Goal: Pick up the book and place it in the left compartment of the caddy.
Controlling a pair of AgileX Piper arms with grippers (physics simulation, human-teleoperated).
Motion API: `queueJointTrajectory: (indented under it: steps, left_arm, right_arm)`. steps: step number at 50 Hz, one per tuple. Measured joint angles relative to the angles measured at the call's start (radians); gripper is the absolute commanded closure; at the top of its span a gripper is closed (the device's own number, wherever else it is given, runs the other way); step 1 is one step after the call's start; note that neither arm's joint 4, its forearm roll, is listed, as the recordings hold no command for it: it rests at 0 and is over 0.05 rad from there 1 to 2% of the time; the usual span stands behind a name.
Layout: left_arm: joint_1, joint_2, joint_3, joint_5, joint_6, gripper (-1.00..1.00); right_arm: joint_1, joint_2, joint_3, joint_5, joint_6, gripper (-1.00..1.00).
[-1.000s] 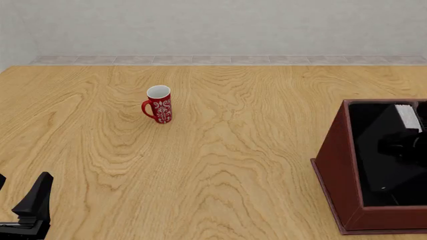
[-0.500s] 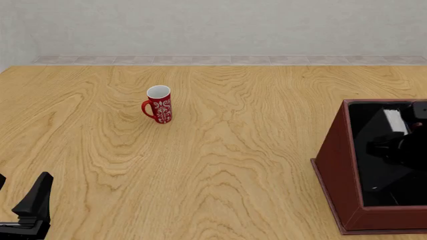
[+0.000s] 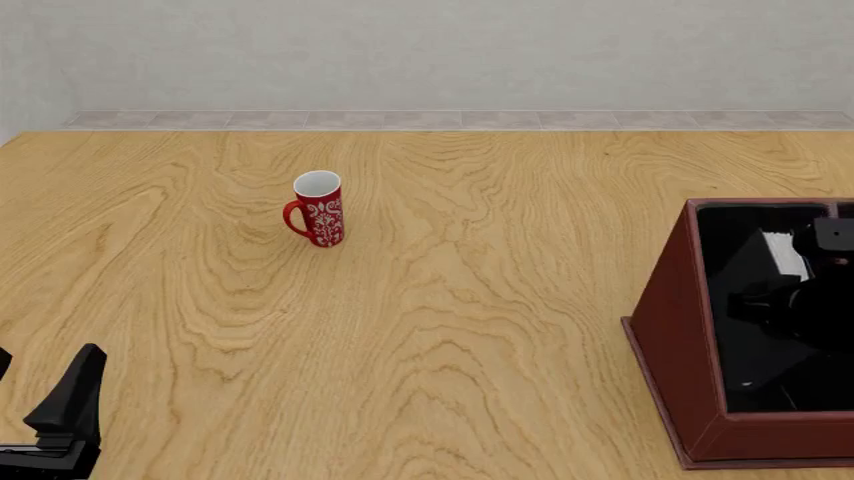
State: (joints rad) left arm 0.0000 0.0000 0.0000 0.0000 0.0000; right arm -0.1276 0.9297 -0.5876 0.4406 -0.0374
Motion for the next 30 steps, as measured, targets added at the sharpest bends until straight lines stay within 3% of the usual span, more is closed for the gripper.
queueJointTrajectory:
  steps: [30]
  left_arm:
    - [0.000,0.000,0.000,0.000,0.000,-1.00]
  right_arm:
    - [-0.045,0.046,0.061,-0.086,-0.008,1.00]
